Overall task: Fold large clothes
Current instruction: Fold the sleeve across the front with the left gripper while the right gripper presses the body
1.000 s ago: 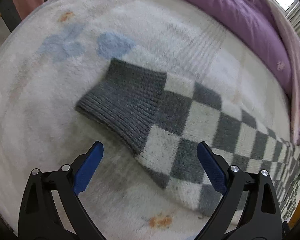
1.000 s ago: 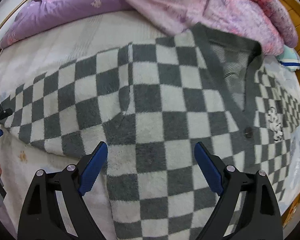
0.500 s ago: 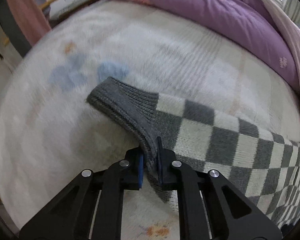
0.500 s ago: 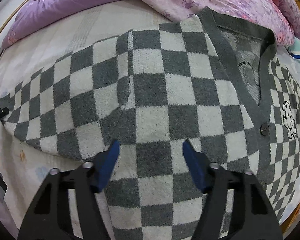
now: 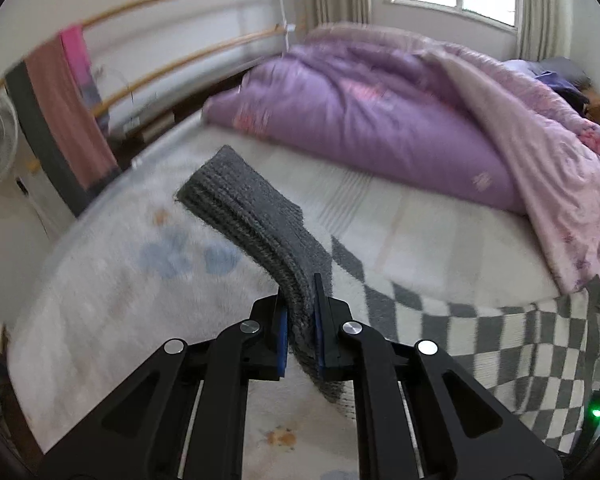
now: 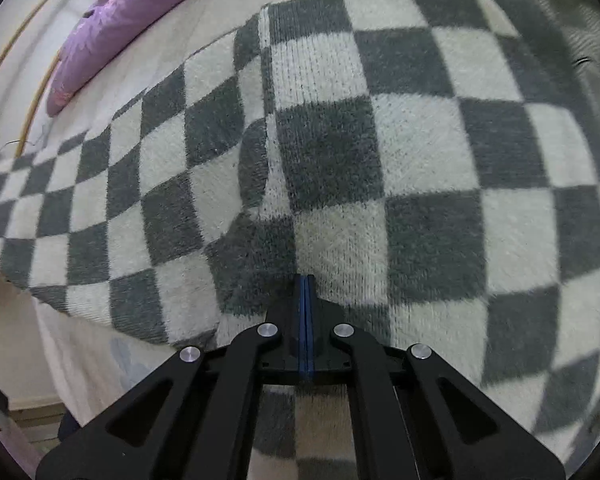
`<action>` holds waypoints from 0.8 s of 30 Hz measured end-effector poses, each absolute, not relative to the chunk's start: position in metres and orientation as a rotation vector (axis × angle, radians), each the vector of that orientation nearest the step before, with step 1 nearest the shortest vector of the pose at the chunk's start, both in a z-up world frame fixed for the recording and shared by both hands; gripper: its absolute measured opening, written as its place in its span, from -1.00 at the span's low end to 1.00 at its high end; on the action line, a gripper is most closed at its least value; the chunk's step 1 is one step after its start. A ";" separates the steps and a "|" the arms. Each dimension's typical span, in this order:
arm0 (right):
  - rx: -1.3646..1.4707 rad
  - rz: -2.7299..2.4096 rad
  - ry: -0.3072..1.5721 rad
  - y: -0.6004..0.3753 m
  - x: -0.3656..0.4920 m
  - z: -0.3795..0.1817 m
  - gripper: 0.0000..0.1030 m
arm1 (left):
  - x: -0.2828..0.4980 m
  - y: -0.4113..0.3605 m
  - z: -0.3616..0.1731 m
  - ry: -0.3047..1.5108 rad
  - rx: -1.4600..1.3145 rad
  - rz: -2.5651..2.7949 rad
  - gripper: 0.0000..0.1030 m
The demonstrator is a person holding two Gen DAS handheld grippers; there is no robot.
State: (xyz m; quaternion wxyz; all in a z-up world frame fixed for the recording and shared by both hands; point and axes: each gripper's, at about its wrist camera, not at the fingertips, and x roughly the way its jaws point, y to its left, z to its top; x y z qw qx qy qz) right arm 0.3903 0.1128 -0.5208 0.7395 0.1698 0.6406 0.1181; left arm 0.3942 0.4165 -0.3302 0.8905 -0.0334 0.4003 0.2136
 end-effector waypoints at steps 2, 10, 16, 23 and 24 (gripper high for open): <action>0.391 0.282 1.393 0.109 0.389 -0.521 -0.99 | 0.394 0.390 -0.312 0.802 -0.045 0.425 -0.81; 0.535 0.299 1.402 0.095 0.387 -0.526 -0.99 | 0.386 0.245 -0.258 0.695 -0.004 0.338 -0.82; 0.701 0.369 1.427 0.068 0.382 -0.532 -0.99 | 0.393 0.133 -0.260 0.720 0.055 0.207 -0.82; 0.868 0.332 1.423 -0.031 0.347 -0.515 -0.99 | 0.393 0.002 -0.305 0.786 0.165 0.070 -0.82; 0.896 0.294 1.423 -0.053 0.334 -0.514 -0.99 | 0.391 -0.007 -0.314 0.800 0.175 0.050 -0.82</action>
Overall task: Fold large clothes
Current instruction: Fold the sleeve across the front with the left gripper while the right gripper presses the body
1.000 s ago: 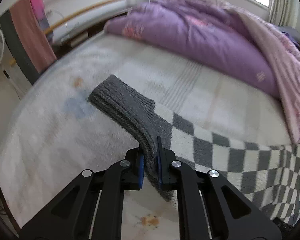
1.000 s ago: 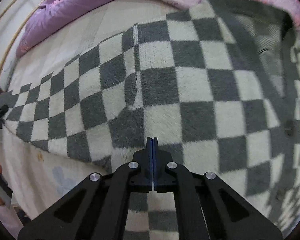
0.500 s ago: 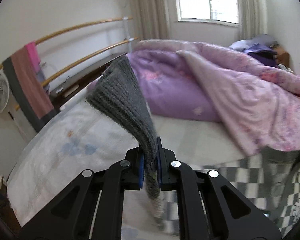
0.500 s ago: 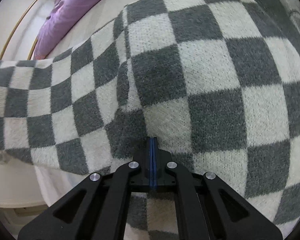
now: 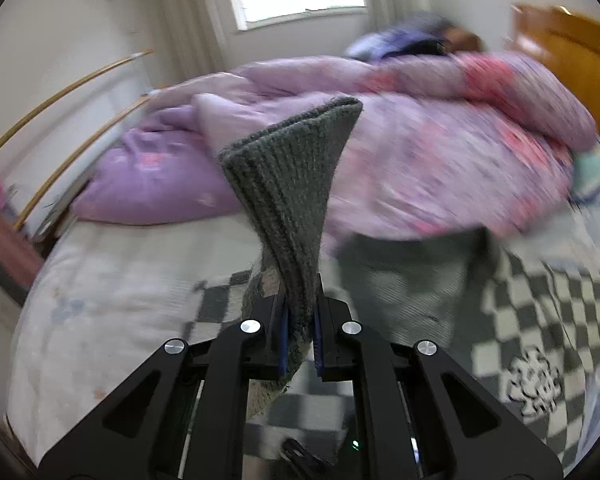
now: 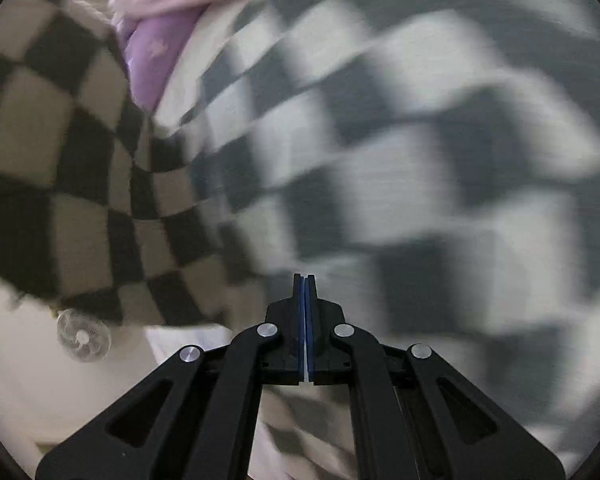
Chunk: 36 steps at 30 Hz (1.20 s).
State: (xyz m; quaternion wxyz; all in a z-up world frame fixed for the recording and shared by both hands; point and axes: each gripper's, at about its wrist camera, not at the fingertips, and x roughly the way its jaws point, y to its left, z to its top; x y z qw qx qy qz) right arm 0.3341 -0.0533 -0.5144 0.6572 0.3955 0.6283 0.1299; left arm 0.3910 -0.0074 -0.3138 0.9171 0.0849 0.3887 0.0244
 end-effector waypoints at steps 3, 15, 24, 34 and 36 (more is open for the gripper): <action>0.930 0.212 1.379 -0.126 0.293 -0.507 -0.99 | 0.387 -0.052 -0.350 0.864 0.218 -0.003 -0.82; 0.751 -0.275 1.275 -0.308 0.218 -0.461 -0.31 | 0.360 -0.138 -0.477 1.112 0.359 -0.199 -0.24; 0.382 -0.188 1.095 -0.251 0.254 -0.388 0.31 | 0.343 -0.056 -0.402 1.026 0.188 -0.298 -0.50; 0.279 0.062 1.249 -0.147 0.376 -0.462 -0.89 | 0.399 0.096 -0.447 1.163 0.030 -0.059 -0.99; 0.283 0.048 1.323 -0.143 0.390 -0.492 -0.90 | 0.411 0.116 -0.477 1.225 0.012 -0.026 -0.99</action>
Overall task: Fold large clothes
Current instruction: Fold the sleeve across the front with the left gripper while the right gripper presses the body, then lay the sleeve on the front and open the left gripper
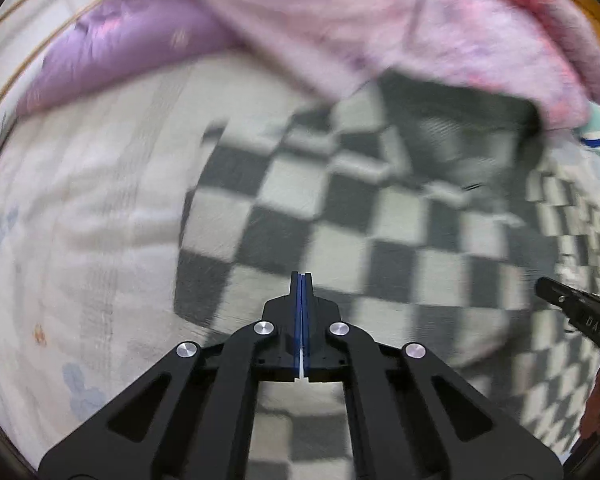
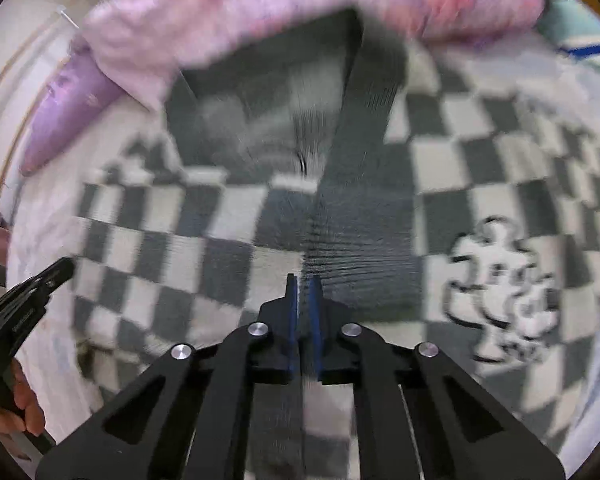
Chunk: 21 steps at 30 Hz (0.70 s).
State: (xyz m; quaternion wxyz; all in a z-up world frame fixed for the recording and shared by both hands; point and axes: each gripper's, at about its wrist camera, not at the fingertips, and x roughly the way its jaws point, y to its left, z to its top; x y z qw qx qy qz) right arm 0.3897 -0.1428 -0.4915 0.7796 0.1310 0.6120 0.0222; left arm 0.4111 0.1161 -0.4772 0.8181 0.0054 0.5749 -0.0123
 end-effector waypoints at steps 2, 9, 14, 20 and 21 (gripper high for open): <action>0.296 0.065 1.350 -0.144 0.388 -0.510 -0.93 | 0.412 0.134 -0.515 1.325 -0.018 0.003 -1.00; 0.329 0.058 1.332 -0.152 0.371 -0.522 -1.00 | 0.378 0.147 -0.526 1.291 -0.074 0.001 -0.99; 0.363 0.083 1.358 -0.160 0.372 -0.515 -1.00 | 0.380 0.143 -0.512 1.310 -0.044 0.020 -0.99; 0.346 0.120 1.368 -0.158 0.365 -0.510 -0.85 | 0.374 0.135 -0.503 1.313 -0.021 0.046 -0.96; 0.362 0.117 1.378 -0.165 0.358 -0.508 -0.68 | 0.373 0.132 -0.500 1.317 -0.028 0.049 -0.86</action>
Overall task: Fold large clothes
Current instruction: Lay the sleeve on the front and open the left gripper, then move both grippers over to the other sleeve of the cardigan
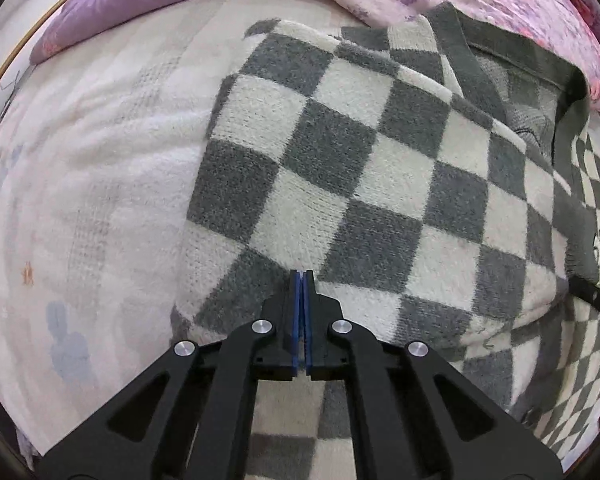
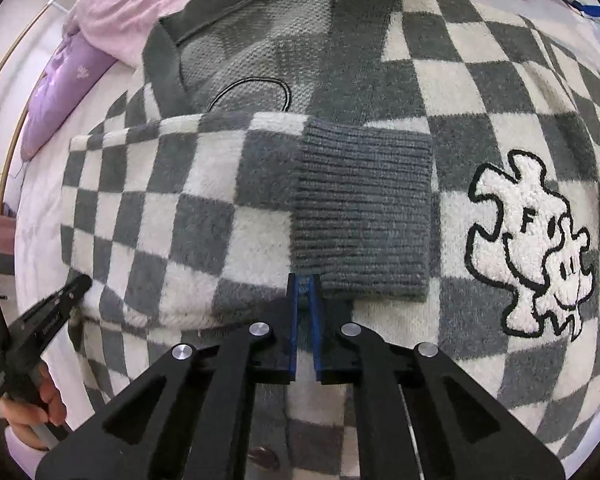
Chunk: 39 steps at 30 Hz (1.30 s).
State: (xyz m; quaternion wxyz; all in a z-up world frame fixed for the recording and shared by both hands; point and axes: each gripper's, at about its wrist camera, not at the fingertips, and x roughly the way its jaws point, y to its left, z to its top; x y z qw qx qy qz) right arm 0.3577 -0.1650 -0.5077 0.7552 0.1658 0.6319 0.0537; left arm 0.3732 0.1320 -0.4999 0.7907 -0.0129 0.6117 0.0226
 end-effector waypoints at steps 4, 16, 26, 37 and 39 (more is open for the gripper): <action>0.369 0.083 1.307 -0.173 0.330 -0.473 0.40 | 0.360 0.117 -0.477 1.307 -0.027 0.030 -0.61; 0.303 0.052 1.278 -0.188 0.259 -0.373 0.61 | 0.290 0.092 -0.393 1.296 -0.018 0.032 -0.26; 0.282 0.085 1.215 -0.192 0.199 -0.271 0.80 | 0.223 0.077 -0.289 1.263 -0.040 0.066 -0.07; 0.274 -0.035 1.193 -0.187 0.125 -0.203 0.83 | 0.168 0.055 -0.208 1.221 0.021 -0.054 -0.06; 0.293 -0.063 1.176 -0.186 0.108 -0.195 0.83 | 0.156 0.052 -0.201 1.211 0.037 -0.095 -0.06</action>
